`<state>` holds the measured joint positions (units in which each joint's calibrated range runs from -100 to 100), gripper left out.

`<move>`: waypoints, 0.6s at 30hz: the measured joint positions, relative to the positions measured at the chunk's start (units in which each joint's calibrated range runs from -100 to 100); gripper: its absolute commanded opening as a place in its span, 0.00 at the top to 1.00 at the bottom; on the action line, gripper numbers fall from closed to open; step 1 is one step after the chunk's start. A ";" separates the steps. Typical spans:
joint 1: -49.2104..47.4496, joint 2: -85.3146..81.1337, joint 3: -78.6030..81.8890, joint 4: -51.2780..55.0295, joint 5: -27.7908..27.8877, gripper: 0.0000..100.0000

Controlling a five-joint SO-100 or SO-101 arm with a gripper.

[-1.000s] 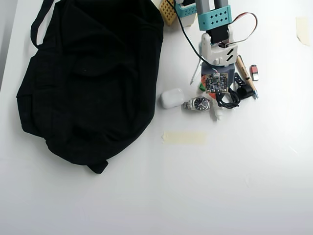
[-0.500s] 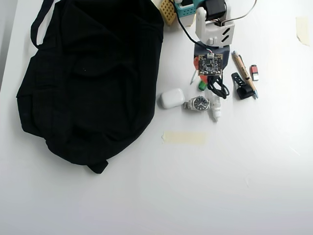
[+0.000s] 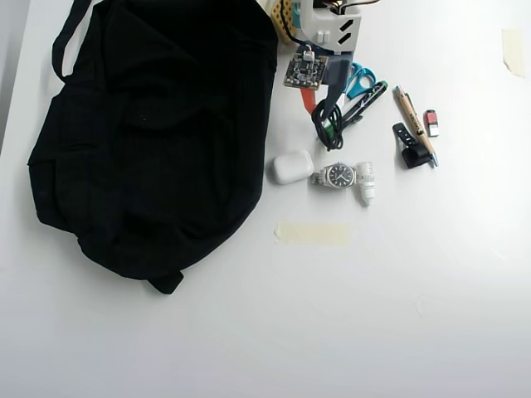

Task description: Put the usbc cable into the black bag

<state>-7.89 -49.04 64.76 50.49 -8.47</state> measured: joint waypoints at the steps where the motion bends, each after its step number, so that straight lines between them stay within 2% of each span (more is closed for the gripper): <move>1: 0.81 -1.25 0.00 1.79 0.24 0.98; 10: 10.64 -9.26 -1.88 13.21 4.20 0.98; 18: 21.28 -9.59 -17.83 24.63 9.28 0.98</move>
<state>13.39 -58.63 46.93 75.12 0.81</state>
